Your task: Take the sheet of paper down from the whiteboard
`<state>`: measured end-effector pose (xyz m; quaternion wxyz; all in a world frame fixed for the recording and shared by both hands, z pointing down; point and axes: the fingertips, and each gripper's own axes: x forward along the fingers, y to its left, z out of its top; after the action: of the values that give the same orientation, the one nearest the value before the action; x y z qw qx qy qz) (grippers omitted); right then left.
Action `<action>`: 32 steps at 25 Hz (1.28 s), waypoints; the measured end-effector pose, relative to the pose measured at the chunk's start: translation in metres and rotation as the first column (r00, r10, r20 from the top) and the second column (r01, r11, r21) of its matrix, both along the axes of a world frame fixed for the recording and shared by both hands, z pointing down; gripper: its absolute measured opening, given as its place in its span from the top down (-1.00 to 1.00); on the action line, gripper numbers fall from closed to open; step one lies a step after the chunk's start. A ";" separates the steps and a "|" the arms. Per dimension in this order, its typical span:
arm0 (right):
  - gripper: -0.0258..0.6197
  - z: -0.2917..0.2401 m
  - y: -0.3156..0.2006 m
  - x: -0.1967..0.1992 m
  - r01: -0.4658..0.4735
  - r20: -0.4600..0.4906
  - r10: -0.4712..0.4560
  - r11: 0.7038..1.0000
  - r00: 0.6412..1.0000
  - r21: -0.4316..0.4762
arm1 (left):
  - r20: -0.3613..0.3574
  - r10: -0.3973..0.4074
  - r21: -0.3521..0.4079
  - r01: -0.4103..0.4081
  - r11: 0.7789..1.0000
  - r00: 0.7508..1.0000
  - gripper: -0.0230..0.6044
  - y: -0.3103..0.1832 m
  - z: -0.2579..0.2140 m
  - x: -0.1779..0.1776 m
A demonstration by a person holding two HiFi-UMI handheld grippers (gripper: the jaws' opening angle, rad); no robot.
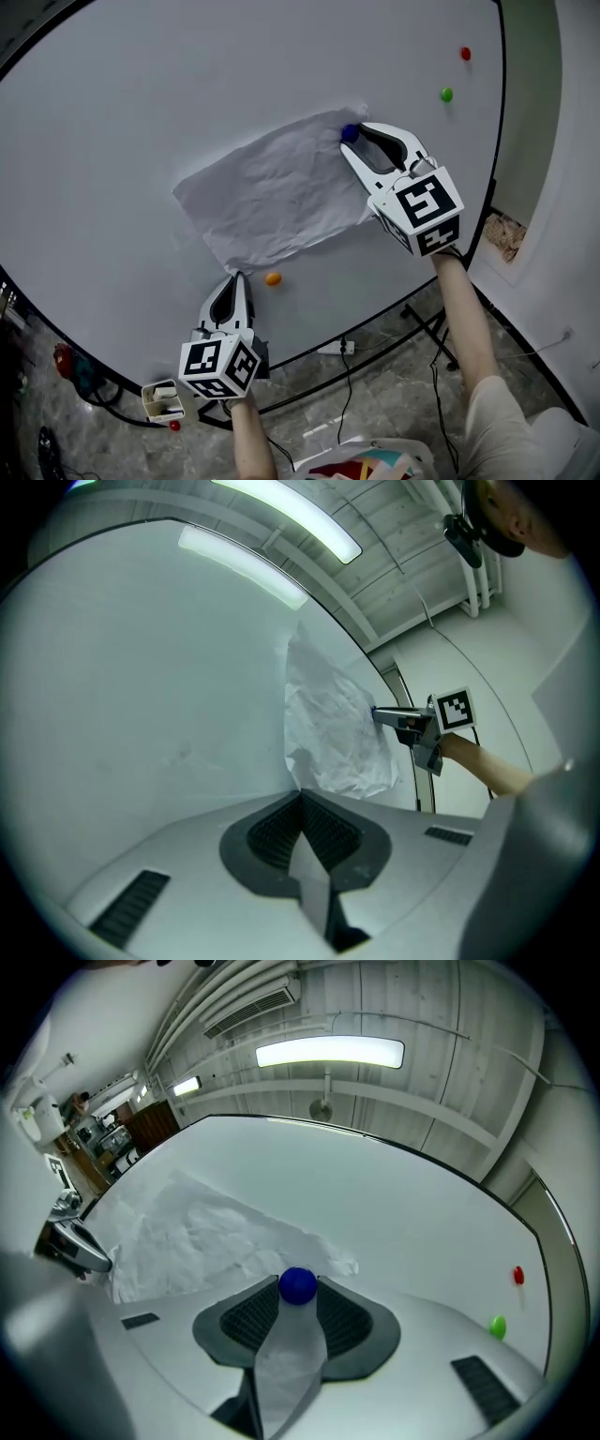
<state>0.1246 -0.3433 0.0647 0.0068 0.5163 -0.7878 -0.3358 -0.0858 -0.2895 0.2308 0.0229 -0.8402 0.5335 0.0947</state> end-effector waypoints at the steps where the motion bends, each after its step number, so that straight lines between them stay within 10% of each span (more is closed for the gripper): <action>1: 0.54 0.000 0.000 0.000 0.006 0.003 -0.006 1.000 1.000 0.005 | -0.001 -0.001 0.000 0.001 1.000 1.000 0.78 0.000 0.000 0.000; 32: 0.54 0.001 -0.014 0.070 0.001 0.108 -0.001 1.000 0.994 0.001 | -0.002 -0.105 0.074 0.105 0.992 0.994 0.78 0.054 -0.011 0.022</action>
<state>0.1944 -0.3568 0.0652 -0.0360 0.5334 -0.7870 -0.3079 -0.0639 -0.2357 0.2197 0.0595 -0.8096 0.5731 0.1122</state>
